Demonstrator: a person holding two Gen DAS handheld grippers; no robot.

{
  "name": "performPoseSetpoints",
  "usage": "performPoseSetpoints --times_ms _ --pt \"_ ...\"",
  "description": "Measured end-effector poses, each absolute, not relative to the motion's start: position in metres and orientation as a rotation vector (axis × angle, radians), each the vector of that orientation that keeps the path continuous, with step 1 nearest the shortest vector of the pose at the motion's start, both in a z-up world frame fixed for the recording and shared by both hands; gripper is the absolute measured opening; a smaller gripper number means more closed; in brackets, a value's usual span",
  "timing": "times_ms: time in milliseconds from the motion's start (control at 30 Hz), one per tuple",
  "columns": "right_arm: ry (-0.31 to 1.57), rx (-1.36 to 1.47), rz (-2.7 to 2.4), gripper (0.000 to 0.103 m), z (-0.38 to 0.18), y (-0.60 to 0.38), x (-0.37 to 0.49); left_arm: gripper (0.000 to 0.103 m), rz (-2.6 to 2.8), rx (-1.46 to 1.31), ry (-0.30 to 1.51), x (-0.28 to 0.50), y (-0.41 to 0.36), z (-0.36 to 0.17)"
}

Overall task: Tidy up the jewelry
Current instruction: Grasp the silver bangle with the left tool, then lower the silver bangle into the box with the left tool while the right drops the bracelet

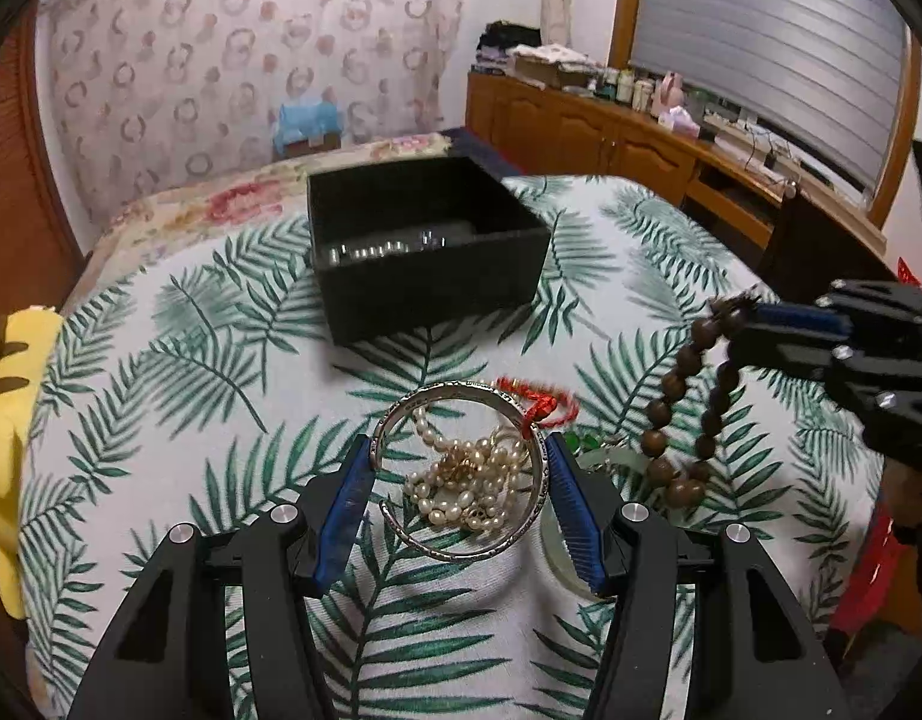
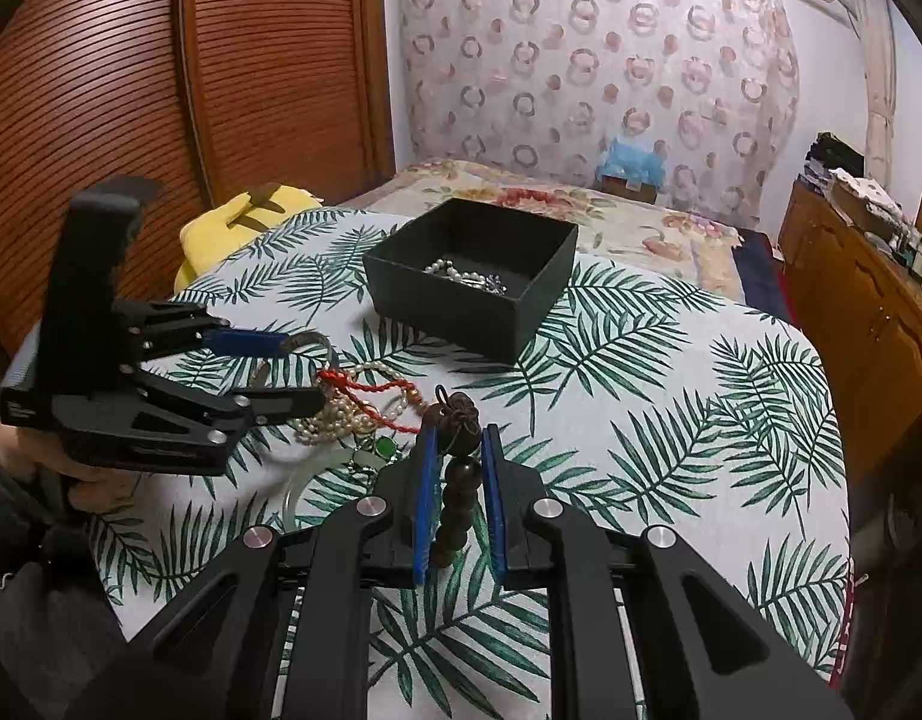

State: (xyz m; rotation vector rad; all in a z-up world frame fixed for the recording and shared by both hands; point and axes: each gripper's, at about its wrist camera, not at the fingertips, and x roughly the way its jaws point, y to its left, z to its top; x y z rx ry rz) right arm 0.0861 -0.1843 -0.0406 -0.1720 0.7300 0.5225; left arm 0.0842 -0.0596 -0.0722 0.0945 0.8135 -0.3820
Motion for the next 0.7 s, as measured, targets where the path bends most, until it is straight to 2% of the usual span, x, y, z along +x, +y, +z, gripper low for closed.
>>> performPoseSetpoints --times_ms 267,700 --pt "0.728 -0.168 0.524 0.017 -0.041 -0.183 0.087 0.055 -0.378 0.076 0.757 0.078 -0.052 -0.047" --pt "0.724 -0.168 0.538 0.017 -0.042 -0.178 0.088 0.055 -0.290 0.055 0.778 0.081 -0.017 -0.056"
